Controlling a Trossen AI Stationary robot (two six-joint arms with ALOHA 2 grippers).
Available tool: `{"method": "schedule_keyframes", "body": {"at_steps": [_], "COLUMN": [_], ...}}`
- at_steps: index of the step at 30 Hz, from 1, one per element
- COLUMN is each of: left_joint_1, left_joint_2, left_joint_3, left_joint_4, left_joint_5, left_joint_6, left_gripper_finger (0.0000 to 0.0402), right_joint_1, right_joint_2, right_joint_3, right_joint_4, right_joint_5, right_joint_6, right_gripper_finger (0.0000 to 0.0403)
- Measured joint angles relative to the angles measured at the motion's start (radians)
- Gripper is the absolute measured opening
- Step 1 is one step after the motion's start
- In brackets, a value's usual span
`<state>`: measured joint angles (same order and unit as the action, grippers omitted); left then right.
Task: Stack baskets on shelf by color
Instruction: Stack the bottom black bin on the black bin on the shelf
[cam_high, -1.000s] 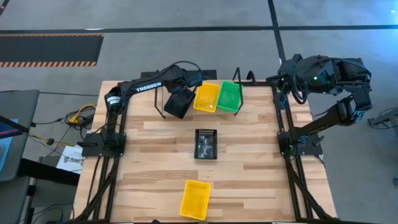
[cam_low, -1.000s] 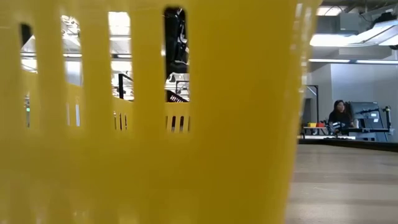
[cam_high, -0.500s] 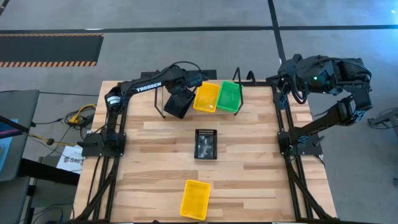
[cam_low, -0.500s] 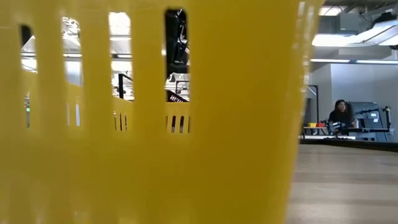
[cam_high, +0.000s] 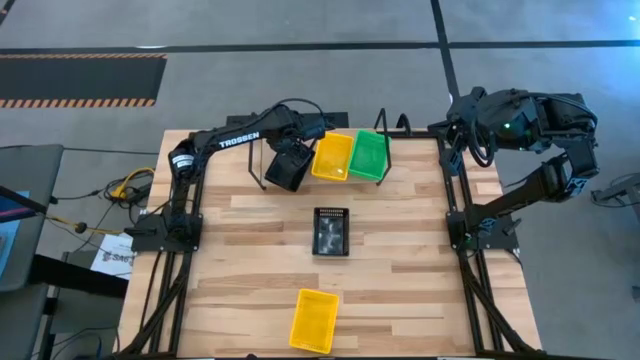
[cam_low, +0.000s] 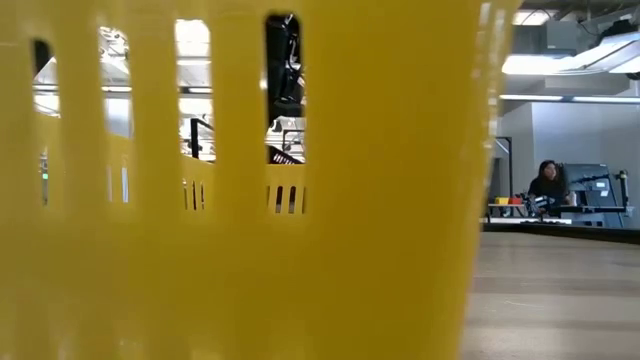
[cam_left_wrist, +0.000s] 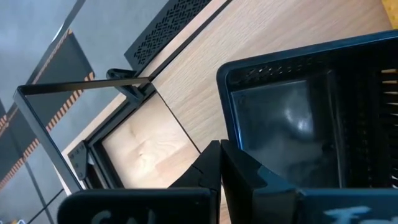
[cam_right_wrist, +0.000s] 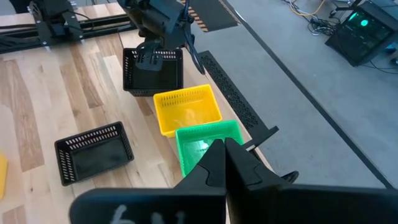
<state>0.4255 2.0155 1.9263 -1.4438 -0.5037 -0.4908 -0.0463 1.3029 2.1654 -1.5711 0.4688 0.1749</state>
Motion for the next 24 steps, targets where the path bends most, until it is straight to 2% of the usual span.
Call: {"method": "schedule_keyframes", "body": {"at_steps": [8, 14, 24], "left_joint_1": [0.005, 0.003, -0.024], "left_joint_2": [0.000, -0.009, -0.009], "left_joint_3": [0.000, 0.000, 0.020], "left_joint_4": [0.003, -0.023, -0.021], "left_joint_5": [-0.007, -0.076, -0.012], "left_joint_6": [0.001, 0.000, 0.001], "left_gripper_finger": [0.0000, 0.0000, 0.0000], "right_joint_1": [0.000, 0.000, 0.000], "right_joint_2": [0.000, 0.000, 0.000], "right_joint_3": [0.000, 0.000, 0.000], "right_joint_4": [0.000, 0.000, 0.000], "right_joint_5": [0.000, 0.000, 0.000], "right_joint_6": [0.000, 0.001, 0.001], "right_gripper_finger": [0.0008, 0.0008, 0.0008]}}
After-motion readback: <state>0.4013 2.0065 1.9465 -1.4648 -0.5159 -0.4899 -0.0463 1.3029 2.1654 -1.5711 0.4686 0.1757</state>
